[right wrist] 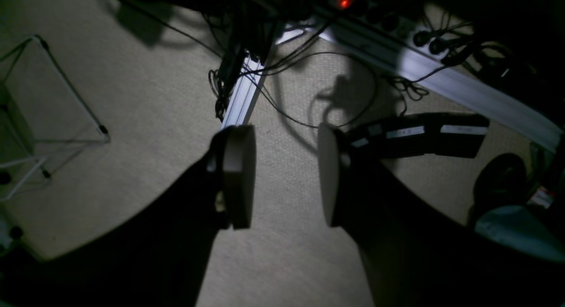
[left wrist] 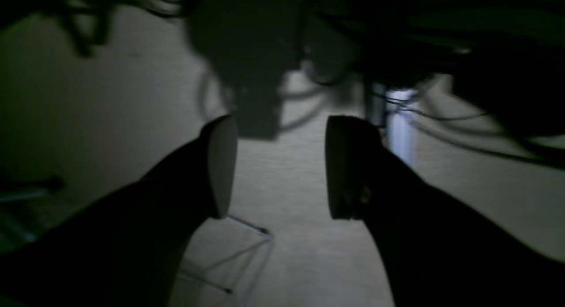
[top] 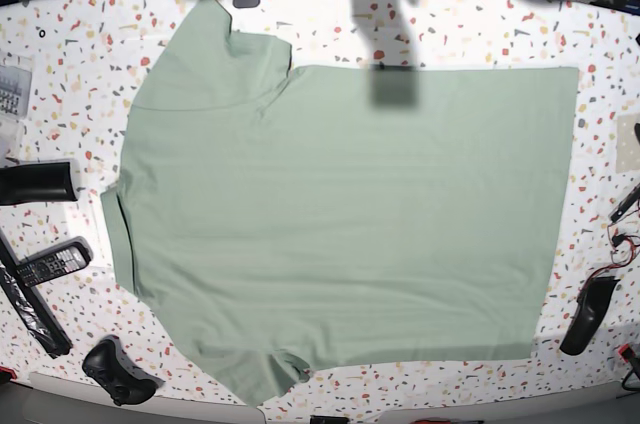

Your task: Fold the T-shirt properly

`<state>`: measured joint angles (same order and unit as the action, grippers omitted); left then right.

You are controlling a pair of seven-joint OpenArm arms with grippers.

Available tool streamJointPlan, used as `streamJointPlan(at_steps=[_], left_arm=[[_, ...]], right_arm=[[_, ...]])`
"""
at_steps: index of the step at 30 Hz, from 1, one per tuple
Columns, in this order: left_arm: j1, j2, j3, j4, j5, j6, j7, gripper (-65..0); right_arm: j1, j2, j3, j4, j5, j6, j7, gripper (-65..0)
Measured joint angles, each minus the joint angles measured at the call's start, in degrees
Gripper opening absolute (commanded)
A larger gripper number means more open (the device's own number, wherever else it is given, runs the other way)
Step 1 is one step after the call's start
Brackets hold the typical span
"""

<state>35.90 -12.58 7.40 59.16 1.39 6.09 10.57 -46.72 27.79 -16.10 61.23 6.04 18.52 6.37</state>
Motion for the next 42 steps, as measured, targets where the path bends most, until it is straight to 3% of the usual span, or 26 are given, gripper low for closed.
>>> streamJointPlan(at_steps=[5,10,18,24,32,34,36,42], left_arm=[[4.02,-0.72,0.31,3.58,-0.07,1.46,0.39,-36.0],[10.84,-2.36,-1.44,17.64,-0.04,5.33,0.26,-36.0],[19.39,-2.03,-10.86,39.67,-2.19,4.81,1.75,-36.0],[19.82,-2.32,-14.25,52.24,-2.12,4.52,6.73,-36.0],[19.82,-2.21,-14.27,62.62,0.70,3.78,9.01,-36.0],[19.82,-2.51,-14.27,64.26,3.13,1.03,8.96,-36.0],[19.69,-3.69,-14.25,65.81,6.10,-4.42,9.05,-36.0],[12.96,-12.31,-14.27,67.19,8.35,-22.38,8.83,-36.0]], right_arm=[[-5.60,0.15,1.57,4.46,0.02,1.29,-0.02,-42.2],[-15.63,0.15,9.11,15.19,-0.11,1.64,-0.20,-42.2],[-26.51,0.33,24.02,31.78,-0.09,2.34,-1.31,-42.2],[-27.06,0.35,30.45,40.28,0.07,5.35,-3.15,-42.2],[-27.26,0.31,33.00,46.86,4.13,6.08,-4.85,-42.2],[-27.26,0.37,33.00,48.89,0.02,6.14,-5.40,-42.2],[-27.41,1.31,33.03,51.36,-7.56,6.38,-6.05,-42.2],[-27.39,10.23,33.09,59.76,-24.04,4.87,-12.66,-41.8]])
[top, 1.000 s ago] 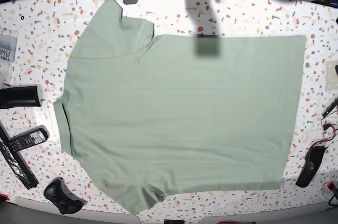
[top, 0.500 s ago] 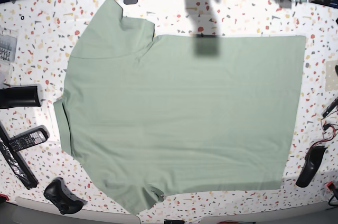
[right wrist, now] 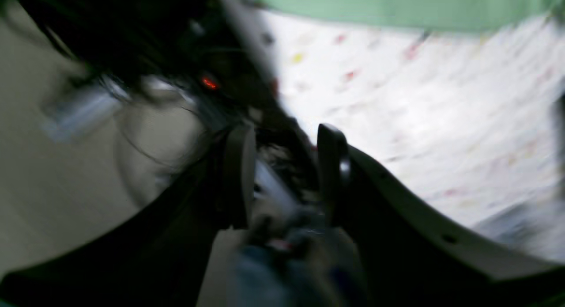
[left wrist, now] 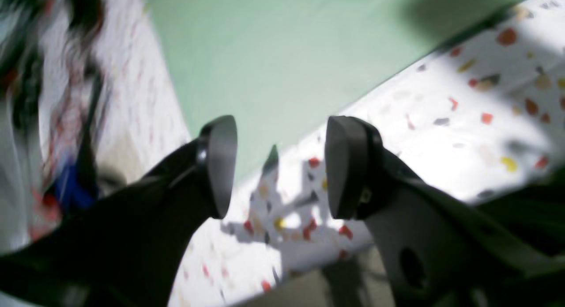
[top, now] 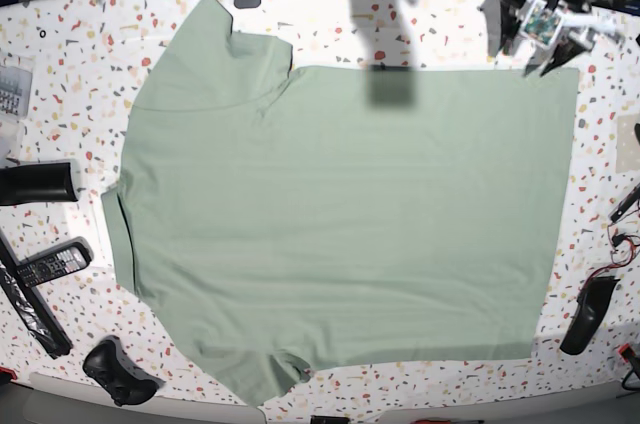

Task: Fold the T-shirt properly
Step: 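Move both grippers down to the shirt's shoulder and sleeve edges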

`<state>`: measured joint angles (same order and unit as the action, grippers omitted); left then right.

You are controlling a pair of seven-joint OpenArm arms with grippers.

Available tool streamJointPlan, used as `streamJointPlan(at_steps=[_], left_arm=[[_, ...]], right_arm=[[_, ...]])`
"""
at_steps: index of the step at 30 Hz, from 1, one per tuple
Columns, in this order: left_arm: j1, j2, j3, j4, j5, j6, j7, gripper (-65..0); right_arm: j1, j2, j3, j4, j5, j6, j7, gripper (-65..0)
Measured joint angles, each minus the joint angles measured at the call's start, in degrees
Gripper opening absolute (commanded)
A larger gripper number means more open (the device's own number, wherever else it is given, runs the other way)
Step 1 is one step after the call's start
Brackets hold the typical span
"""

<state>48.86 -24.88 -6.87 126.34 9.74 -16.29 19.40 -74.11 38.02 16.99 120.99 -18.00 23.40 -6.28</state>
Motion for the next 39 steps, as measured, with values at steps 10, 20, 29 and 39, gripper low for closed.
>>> streamJointPlan(at_steps=[10,20,29,39], left_arm=[[-7.54,-4.48,0.11,-3.78,0.76,-6.08,-0.35,-33.4],[-12.04,-7.50,0.13,-25.59,9.14,-5.79,-10.99,-32.4],[-14.40,-11.61,0.20,-34.93,22.08,-5.16,-30.40,-33.3],[-19.69,-11.47,3.34,-43.12,22.03,-3.56,-30.84,-44.6]], right_arm=[[-0.20,4.74,-0.13,2.12,-8.81,-3.96,-0.74,-22.2],[4.09,4.00,-0.15,2.12,-8.83,-6.99,-0.90,-22.2],[8.79,3.89,-0.22,2.12,-8.81,-7.13,-0.85,-22.2],[11.10,3.93,-5.11,2.12,-8.81,-7.30,-0.85,-22.2]])
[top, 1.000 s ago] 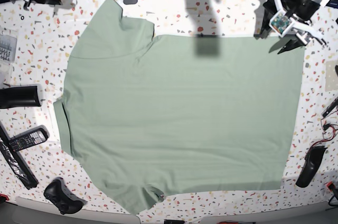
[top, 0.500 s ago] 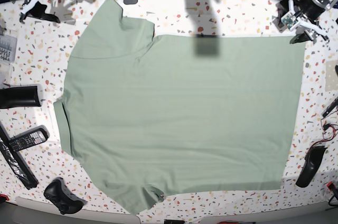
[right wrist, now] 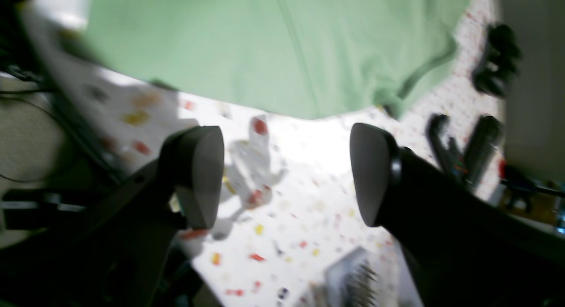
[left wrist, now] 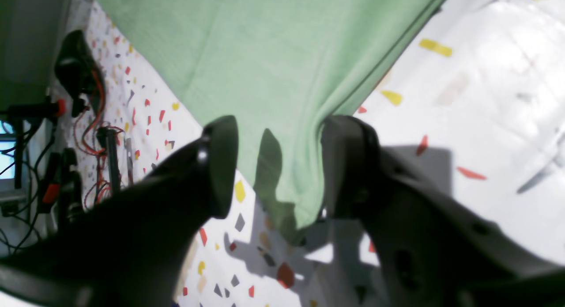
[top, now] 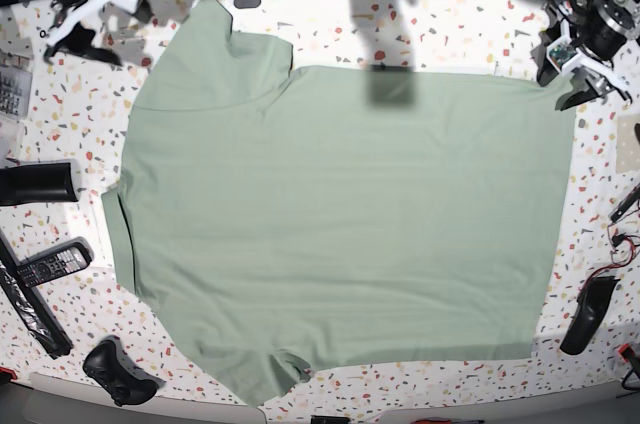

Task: Fold the T-shirt properly
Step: 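Move both grippers down to the shirt's shoulder and sleeve edges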

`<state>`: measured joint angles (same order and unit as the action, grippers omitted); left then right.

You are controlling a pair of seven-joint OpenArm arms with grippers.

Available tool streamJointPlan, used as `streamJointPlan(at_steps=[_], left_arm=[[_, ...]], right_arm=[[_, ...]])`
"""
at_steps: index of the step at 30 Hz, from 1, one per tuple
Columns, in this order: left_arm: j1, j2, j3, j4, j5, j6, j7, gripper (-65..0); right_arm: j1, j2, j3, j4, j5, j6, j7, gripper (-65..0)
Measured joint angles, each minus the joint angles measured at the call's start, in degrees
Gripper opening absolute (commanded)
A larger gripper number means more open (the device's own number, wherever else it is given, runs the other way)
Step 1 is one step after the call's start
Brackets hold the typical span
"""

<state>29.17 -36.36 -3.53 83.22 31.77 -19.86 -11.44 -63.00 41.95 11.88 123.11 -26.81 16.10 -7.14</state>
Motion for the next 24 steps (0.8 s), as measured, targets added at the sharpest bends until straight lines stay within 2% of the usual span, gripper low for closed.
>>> streamJointPlan(at_steps=[3,7,10,12,18,24], left_arm=[[0.52,-0.02,1.88,-0.04,0.07,0.31,0.46,-65.0],[1.49,0.81,2.14,0.15,-0.02,0.87,0.72,-65.0],[1.95,1.90,2.03,0.20,-0.22,1.70,0.70,-65.0],[1.90,2.34,1.99,0.26,-0.04,1.68,0.63,-65.0],[1.92,2.51,1.97,0.26,-0.04,1.70,0.50,-65.0],[1.92,2.54,1.97,0.26,0.00,1.70,0.70,-65.0]], right_arm=[[0.13,0.04,-5.86,0.00,-0.07,-0.07,-0.26,-22.2],[5.44,-0.22,-14.93,-1.84,0.11,-0.22,-3.48,-22.2],[11.47,-0.22,-20.70,-5.49,0.04,-4.11,-7.39,-22.2],[14.97,-0.15,-24.09,-8.46,0.02,-4.37,-8.72,-22.2],[21.59,-0.24,-32.35,-14.93,-0.02,-5.18,-7.48,-22.4],[24.11,-0.20,-35.43,-17.90,0.04,-5.22,-6.60,-22.4]])
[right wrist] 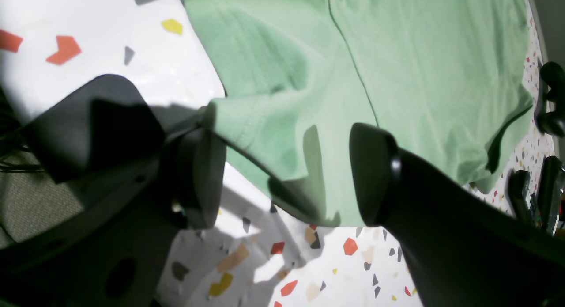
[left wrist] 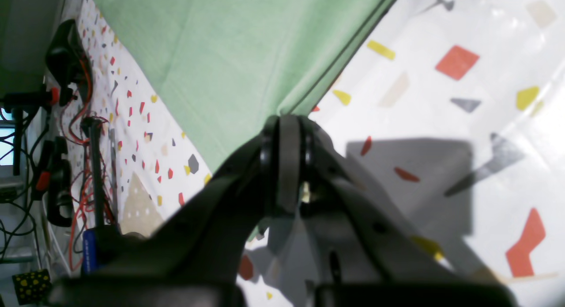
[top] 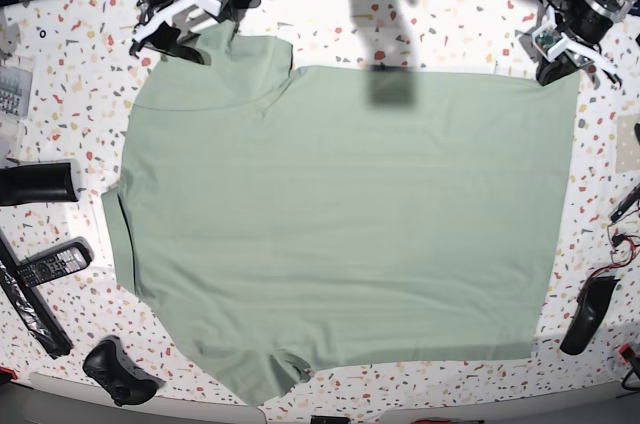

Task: Fold the T-shirt properly
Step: 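Move both grippers down to the shirt's shoulder and sleeve edges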

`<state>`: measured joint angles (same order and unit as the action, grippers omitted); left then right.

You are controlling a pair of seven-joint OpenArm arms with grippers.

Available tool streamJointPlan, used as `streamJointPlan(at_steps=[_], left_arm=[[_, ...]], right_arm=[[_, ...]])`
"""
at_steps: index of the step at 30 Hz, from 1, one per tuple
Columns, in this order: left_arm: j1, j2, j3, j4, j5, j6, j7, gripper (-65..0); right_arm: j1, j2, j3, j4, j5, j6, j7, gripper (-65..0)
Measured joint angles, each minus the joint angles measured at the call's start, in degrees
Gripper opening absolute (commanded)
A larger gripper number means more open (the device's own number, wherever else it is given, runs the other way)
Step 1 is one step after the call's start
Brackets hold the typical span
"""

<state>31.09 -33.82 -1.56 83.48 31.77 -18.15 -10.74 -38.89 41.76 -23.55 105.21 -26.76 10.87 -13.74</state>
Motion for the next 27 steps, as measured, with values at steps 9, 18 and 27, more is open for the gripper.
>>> streamJointPlan(at_steps=[9,18,27], left_arm=[[0.00,0.00,0.00,0.00,0.00,0.00,0.00,-65.0],[0.00,0.00,0.00,0.00,0.00,0.00,0.00,-65.0],[0.00,0.00,0.00,0.00,0.00,0.00,-0.02,-65.0]], right_arm=[[-0.83,0.00,-3.04,2.25,-0.04,0.11,-2.08,-30.9],[-0.81,0.00,-4.22,2.86,-0.02,0.09,-4.83,-40.2],[0.96,0.00,-4.37,3.43,-0.28,-1.99,-5.44,-65.0]])
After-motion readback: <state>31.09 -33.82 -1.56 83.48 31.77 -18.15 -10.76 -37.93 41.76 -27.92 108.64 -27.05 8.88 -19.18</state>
